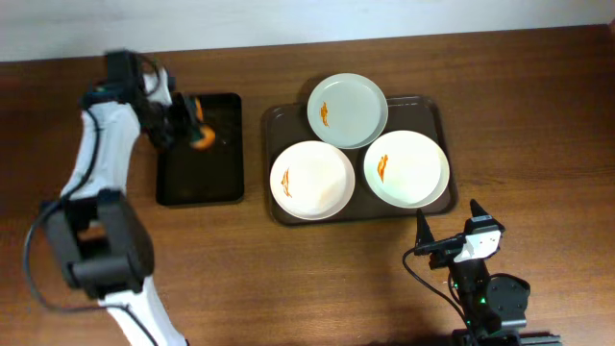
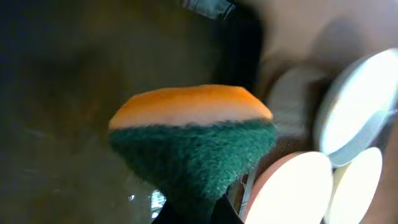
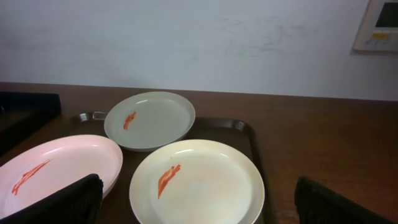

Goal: Clean dirty plates on tray and stack at the side

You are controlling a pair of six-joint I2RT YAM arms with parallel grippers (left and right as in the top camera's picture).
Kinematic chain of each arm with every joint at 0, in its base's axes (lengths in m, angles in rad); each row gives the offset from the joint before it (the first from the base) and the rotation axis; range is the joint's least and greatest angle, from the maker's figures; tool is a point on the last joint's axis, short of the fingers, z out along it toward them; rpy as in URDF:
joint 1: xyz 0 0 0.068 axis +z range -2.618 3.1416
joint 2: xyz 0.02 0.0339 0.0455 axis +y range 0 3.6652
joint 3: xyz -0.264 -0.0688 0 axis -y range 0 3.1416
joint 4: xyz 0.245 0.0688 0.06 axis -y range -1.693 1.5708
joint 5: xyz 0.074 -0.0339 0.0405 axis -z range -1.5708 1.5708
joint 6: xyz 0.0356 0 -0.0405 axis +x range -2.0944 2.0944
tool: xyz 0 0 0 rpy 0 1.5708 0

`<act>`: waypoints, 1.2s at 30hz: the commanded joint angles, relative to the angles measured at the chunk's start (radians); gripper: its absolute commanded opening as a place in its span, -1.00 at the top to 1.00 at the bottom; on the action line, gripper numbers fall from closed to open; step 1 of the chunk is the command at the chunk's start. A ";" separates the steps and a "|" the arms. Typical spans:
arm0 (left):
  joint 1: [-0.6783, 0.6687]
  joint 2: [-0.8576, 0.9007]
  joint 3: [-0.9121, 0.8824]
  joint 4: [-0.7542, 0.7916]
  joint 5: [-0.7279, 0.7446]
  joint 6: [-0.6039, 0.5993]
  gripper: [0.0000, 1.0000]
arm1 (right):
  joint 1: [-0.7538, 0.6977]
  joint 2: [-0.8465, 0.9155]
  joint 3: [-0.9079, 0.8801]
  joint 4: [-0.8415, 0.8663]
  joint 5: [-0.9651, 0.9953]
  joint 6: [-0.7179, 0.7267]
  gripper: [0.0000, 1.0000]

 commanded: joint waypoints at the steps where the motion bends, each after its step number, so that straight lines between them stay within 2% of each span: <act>1: 0.027 -0.006 0.026 0.015 0.251 0.017 1.00 | 0.006 -0.006 -0.005 -0.005 -0.009 0.000 -0.97; 4: 0.036 -0.066 0.110 0.015 0.452 0.016 1.00 | 0.006 -0.006 -0.005 -0.005 -0.009 0.000 -0.97; 6: 0.035 -0.139 0.133 0.015 0.468 0.016 1.00 | 0.006 -0.006 -0.005 -0.005 -0.009 0.000 -0.97; 9: 0.024 -0.155 0.117 -0.028 0.093 0.017 1.00 | 0.006 -0.006 -0.005 -0.005 -0.009 0.000 -0.97; 12: -0.028 -0.094 -0.047 0.020 -0.227 0.032 1.00 | 0.006 -0.006 -0.005 -0.005 -0.009 0.000 -0.97; 14: -0.034 -0.077 -0.055 0.012 -0.189 0.032 1.00 | 0.006 -0.006 -0.005 -0.005 -0.009 0.000 -0.97; 17: -0.034 -0.149 0.050 0.002 -0.014 0.123 1.00 | 0.006 -0.006 -0.005 -0.005 -0.009 0.000 -0.97; 20: -0.039 -0.278 0.134 -0.015 -0.040 0.129 1.00 | 0.006 -0.006 -0.005 -0.005 -0.009 0.000 -0.97; 22: -0.063 -0.247 0.087 -0.023 -0.174 0.129 1.00 | 0.006 -0.006 -0.005 -0.005 -0.009 0.000 -0.97; 23: -0.073 -0.203 0.025 -0.010 -0.187 0.129 1.00 | 0.006 -0.006 -0.005 -0.005 -0.009 0.000 -0.97; 25: -0.074 -0.078 -0.048 0.044 -0.184 0.129 1.00 | 0.006 -0.006 -0.005 -0.005 -0.009 0.000 -0.97; 27: -0.064 -0.063 -0.043 0.030 -0.165 0.129 1.00 | 0.006 -0.006 -0.005 -0.005 -0.009 0.000 -0.97; 31: -0.084 -0.254 0.127 -0.079 -0.089 0.128 1.00 | 0.006 -0.006 -0.005 -0.005 -0.009 0.000 -0.97; 33: -0.121 -0.332 0.128 -0.076 -0.090 0.125 1.00 | 0.006 -0.006 -0.005 -0.005 -0.009 0.000 -0.97; 36: -0.183 -0.317 0.097 -0.119 -0.088 0.124 1.00 | 0.006 -0.006 -0.005 -0.005 -0.009 0.000 -0.97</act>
